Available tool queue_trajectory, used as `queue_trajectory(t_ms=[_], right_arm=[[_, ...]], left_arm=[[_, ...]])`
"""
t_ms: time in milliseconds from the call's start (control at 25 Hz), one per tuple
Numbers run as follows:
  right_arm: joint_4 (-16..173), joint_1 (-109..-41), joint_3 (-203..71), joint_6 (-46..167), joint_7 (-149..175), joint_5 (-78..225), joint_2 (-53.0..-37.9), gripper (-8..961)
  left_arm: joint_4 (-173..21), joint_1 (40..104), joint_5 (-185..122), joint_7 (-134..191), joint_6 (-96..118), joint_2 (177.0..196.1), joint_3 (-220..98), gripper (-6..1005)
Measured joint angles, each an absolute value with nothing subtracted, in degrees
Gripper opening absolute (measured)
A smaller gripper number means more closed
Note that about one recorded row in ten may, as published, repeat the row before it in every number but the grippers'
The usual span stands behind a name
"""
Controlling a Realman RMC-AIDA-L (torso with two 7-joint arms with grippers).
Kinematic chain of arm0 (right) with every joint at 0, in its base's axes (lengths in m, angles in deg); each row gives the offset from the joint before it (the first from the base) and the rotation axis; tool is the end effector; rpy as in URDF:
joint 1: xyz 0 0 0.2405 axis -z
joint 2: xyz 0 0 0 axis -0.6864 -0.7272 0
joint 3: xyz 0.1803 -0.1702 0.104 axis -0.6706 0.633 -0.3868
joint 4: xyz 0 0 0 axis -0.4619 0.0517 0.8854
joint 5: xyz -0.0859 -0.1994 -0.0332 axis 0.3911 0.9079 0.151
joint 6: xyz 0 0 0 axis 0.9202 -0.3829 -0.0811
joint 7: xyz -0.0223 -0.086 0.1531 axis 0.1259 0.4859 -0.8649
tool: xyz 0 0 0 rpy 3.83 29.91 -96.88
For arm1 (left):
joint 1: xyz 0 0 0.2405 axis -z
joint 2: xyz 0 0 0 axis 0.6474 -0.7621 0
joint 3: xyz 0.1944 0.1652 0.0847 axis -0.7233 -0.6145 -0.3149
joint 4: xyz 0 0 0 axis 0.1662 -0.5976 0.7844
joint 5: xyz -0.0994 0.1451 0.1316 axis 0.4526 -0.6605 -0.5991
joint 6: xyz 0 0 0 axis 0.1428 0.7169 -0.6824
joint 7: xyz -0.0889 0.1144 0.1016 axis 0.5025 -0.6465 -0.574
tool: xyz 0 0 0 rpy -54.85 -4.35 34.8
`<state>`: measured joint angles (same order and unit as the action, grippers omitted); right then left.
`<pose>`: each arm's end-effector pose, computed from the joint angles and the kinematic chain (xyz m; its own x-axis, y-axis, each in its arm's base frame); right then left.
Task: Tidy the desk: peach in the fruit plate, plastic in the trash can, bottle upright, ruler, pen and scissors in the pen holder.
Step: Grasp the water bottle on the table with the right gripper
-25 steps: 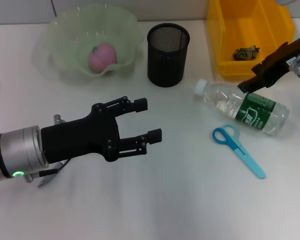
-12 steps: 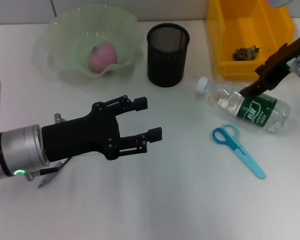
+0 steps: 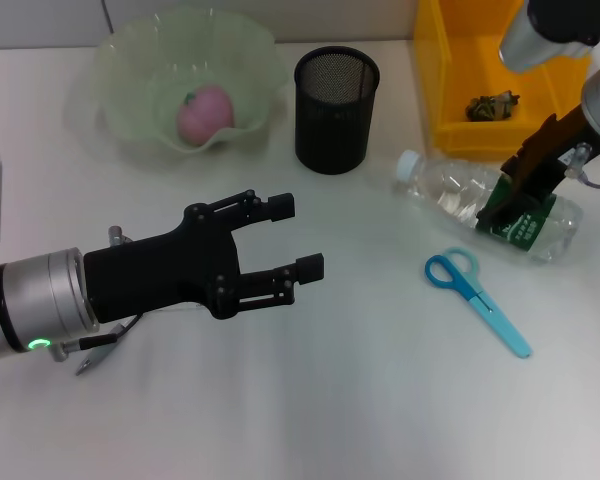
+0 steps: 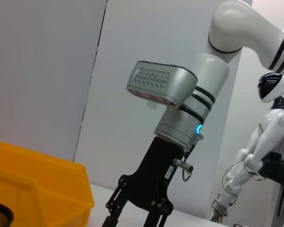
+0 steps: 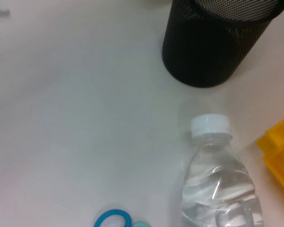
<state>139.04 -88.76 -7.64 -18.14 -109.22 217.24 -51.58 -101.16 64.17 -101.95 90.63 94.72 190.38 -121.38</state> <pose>0.2111 0.4243 -0.0143 0.8130 -0.4684 0.3460 -0.3095 -0.8509 -0.4246 -0.2395 0.3029 -0.0730 0.6782 0.2123 0.7036 0.3419 -0.9386 -0.0463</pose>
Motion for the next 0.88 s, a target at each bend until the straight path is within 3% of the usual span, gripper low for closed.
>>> queue_trajectory(t_ms=[880], right_arm=[[131.6, -89.2, -6.6, -10.0, -105.8, 218.3, -51.75, 746]], left_arm=[[-100.6, 65.1, -101.9, 90.6, 93.4, 190.38, -121.4, 787]])
